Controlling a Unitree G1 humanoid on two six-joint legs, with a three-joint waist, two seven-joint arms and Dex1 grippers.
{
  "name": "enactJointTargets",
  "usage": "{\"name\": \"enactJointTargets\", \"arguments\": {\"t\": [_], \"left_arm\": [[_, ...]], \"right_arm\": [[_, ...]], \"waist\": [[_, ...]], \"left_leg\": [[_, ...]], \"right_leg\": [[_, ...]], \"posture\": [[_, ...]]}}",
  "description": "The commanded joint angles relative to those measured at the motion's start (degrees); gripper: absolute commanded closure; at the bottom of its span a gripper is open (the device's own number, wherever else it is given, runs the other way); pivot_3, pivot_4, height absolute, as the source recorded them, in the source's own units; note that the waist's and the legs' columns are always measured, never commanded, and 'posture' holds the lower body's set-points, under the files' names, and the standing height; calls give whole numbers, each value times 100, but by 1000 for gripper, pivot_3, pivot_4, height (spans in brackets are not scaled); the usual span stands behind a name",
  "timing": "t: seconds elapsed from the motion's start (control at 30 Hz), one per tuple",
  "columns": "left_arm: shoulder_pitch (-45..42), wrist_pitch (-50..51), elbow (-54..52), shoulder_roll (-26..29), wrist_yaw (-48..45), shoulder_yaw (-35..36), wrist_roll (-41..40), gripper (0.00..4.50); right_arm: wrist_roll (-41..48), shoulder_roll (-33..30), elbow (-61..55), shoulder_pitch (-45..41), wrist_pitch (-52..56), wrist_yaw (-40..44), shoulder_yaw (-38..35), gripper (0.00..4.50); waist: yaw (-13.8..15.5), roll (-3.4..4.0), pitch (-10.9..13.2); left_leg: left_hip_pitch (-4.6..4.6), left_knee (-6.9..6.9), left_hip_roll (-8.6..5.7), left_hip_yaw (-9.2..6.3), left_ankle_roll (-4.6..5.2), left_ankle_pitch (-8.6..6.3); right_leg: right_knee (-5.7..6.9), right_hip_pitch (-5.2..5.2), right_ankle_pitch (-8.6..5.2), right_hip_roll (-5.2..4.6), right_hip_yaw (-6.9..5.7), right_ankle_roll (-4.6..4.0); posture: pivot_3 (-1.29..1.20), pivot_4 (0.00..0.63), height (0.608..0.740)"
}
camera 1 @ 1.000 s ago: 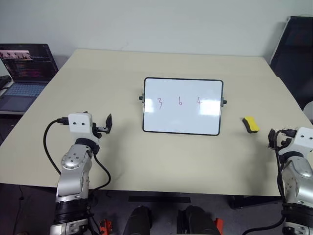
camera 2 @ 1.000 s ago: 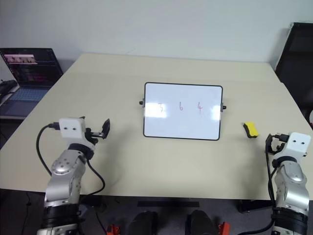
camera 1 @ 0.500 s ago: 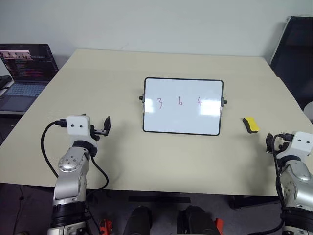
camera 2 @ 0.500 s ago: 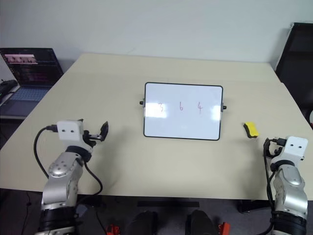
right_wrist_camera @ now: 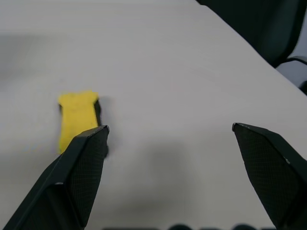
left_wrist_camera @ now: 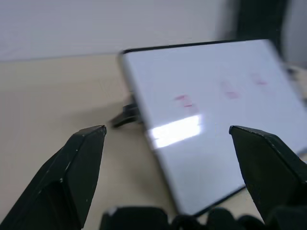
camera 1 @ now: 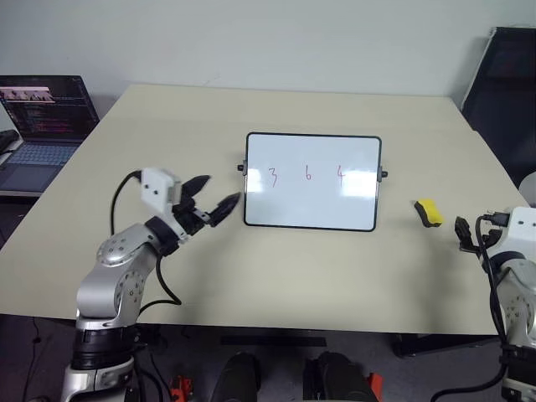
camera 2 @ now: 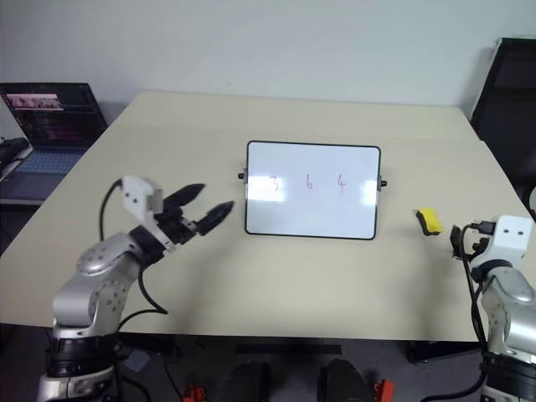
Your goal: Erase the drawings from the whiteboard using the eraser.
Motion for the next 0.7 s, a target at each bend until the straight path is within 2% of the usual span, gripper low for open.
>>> {"name": "enactJointTargets", "arguments": {"t": [0.03,0.23,0.47,0.7], "left_arm": [[-265,138,-82,63,-600,-396,-221,0],[-926,-172,445,-270,-1085,-1056,60,0],[-1638,-1035,1401,-818,-1535,-1717,701,0],[-1639,-1704,1922,-1151,-1863,-2088,1104,0]], "right_arm": [[194,-54,-485,-182,499,35,79,18],[201,-94,-569,-379,1052,56,311,18],[161,-118,-168,-804,1105,264,477,18],[-30,-297,523,-1285,951,443,613,18]], "waist": [[3,1,1],[16,2,2],[2,2,3],[2,6,5]], "left_leg": [[-1,0,0,-1,0,0],[-7,0,-4,-1,0,0],[-9,-2,-5,4,1,0],[-11,-3,-6,4,1,0]], "right_leg": [[0,0,0,1,-1,0],[-3,-1,-1,0,-5,1],[-6,-4,-1,2,-4,1],[-6,-5,-1,3,-4,1]], "posture": [[0,150,740],[0,150,740],[0,150,740],[0,150,740]]}}
